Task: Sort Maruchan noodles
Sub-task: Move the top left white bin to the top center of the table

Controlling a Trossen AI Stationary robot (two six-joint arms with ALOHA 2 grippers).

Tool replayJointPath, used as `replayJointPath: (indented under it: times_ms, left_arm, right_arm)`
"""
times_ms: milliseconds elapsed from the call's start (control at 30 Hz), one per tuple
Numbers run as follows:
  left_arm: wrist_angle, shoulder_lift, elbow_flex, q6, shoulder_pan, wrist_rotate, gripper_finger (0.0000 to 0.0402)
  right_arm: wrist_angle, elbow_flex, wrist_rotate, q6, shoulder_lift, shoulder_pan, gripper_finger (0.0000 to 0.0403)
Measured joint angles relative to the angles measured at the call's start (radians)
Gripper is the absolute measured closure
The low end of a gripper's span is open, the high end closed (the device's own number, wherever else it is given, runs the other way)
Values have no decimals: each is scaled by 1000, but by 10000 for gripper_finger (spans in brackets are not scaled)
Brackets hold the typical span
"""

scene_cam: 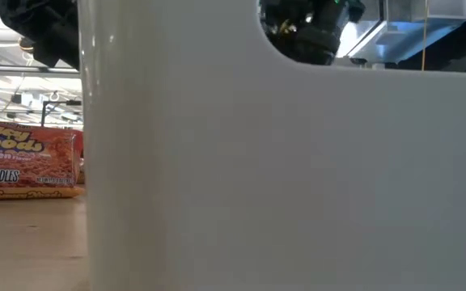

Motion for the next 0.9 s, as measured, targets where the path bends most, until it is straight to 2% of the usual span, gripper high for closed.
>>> replayJointPath:
  times_ms: [133, 367, 533, 733, 900]
  left_arm:
    - [3, 18, 0, -45, 2, -33, 114]
    - [38, 127, 4, -119, 44, -19, 114]
    - [41, 224, 58, -127, 75, 6, 114]
    - [40, 320, 130, -122, 100, 7, 114]
    - [38, 368, 178, -121, 117, 7, 114]
  right_arm:
    - [55, -114, 1, 21, -54, 23, 171]
    - [186, -271, -1, 82, -114, 90, 197]
    - [400, -369, -26, 104, -114, 132, 225]
    - [584, -445, -22, 135, -108, 174, 264]
    - [651, -476, 50, 145, -108, 177, 293]
